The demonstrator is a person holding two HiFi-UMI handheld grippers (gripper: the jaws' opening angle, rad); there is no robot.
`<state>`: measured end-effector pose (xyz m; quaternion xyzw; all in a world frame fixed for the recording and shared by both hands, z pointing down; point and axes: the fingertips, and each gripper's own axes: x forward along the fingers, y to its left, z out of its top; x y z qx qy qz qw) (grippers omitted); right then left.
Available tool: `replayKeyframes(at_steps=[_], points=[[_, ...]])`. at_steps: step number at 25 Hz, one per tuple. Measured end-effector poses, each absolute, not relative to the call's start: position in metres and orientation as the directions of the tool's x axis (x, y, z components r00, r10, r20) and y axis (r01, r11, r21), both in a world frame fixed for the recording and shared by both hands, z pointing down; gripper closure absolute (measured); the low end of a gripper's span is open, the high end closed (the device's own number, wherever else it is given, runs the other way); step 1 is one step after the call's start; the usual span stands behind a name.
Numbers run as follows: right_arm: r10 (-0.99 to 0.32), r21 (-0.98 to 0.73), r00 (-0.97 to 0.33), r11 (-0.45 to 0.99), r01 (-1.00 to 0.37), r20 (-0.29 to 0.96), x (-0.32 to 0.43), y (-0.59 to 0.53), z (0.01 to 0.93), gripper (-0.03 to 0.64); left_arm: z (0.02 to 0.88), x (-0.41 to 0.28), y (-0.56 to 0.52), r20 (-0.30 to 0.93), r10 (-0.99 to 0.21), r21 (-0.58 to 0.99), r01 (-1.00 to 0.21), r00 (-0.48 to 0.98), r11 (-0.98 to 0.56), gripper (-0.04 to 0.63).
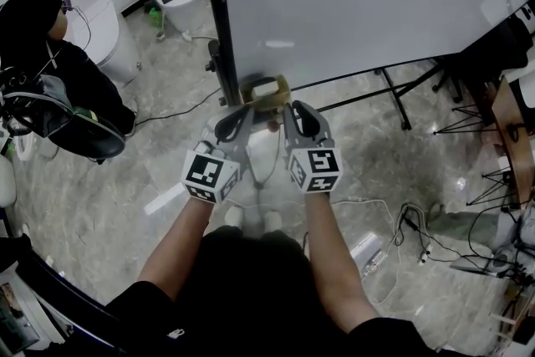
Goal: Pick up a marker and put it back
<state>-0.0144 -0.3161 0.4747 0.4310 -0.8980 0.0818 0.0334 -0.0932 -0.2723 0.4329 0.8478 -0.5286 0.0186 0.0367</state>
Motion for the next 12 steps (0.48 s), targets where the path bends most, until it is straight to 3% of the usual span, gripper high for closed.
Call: replayKeyframes(at_steps=[12], points=[[-0.761,-0.129,-0.632,0.619,-0.775,0.149,-0.017,-0.317,0.486,0.541,0.432,-0.095,-0.272,0.068,-0.898,0.04,-0.901,0.434,-0.432,0.592]])
